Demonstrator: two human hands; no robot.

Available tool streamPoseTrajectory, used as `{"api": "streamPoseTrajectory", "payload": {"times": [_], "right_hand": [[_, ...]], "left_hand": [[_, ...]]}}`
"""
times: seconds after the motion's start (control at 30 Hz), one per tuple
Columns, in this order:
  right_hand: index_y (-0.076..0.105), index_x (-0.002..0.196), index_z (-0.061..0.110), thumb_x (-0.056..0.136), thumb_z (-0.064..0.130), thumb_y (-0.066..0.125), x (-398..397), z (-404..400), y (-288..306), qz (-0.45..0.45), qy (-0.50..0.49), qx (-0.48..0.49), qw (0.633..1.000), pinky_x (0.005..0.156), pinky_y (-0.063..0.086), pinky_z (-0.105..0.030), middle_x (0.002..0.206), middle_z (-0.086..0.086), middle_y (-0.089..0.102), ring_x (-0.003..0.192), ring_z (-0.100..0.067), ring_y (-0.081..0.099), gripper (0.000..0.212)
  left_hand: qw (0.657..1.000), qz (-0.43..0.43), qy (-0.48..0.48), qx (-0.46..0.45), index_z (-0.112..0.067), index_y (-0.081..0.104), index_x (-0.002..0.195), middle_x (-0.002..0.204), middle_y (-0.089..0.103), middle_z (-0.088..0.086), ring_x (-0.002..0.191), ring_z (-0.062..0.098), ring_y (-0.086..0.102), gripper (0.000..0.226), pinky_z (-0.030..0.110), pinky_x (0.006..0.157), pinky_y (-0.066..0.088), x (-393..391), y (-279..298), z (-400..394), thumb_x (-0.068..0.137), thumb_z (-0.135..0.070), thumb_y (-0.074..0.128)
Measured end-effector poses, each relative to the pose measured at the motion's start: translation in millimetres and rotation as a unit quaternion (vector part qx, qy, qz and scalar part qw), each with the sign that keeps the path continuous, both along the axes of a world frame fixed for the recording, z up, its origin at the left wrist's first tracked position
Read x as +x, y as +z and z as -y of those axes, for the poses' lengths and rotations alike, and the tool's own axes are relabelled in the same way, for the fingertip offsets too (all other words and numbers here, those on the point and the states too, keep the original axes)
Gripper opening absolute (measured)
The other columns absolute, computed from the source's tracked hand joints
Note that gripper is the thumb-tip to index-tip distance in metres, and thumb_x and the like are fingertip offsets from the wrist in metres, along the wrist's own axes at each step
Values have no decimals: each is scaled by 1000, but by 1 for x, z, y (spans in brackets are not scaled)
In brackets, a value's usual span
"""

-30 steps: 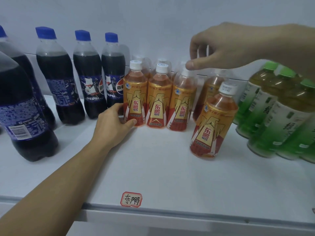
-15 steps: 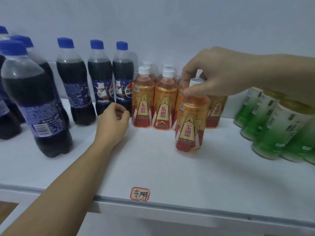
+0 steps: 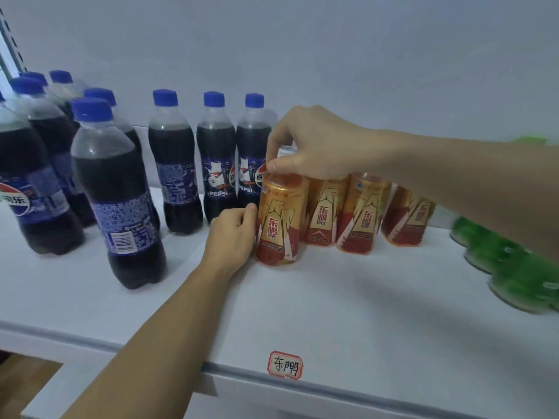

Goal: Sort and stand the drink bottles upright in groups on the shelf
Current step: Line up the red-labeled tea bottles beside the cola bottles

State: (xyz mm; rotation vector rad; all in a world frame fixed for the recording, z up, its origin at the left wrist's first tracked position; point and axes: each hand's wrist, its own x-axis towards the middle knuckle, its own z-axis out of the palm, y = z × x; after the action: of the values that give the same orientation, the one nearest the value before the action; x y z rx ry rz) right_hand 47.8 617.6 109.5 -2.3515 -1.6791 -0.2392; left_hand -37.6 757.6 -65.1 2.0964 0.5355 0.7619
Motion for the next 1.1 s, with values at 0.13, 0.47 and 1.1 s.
{"api": "streamPoseTrajectory", "payload": {"times": [0.13, 0.47, 1.1], "right_hand": [[69, 114, 32, 95, 48, 63, 4, 9, 6, -8, -7, -8, 1000, 67, 40, -14, 104, 18, 63, 87, -1, 61, 26], [64, 115, 26, 91, 45, 64, 92, 127, 23, 107, -243, 8, 964, 70, 39, -30, 110, -2, 64, 88, -17, 55, 31], [67, 88, 45, 38, 92, 65, 26, 144, 40, 45, -239, -113, 963, 60, 41, -27, 87, 20, 64, 80, -3, 57, 69]], "left_hand": [[1000, -3, -8, 3, -4, 63, 67, 63, 66, 6, 61, 18, 58, 61, 36, 62, 46, 0, 1, 0, 108, -42, 38], [999, 4, -8, 38, -11, 63, 60, 57, 65, -1, 63, 21, 61, 62, 35, 60, 46, 2, -3, 2, 108, -41, 39], [998, -17, -35, 42, -16, 69, 72, 76, 71, -2, 78, 14, 64, 60, 33, 70, 46, 3, -2, 3, 109, -45, 31]]}}
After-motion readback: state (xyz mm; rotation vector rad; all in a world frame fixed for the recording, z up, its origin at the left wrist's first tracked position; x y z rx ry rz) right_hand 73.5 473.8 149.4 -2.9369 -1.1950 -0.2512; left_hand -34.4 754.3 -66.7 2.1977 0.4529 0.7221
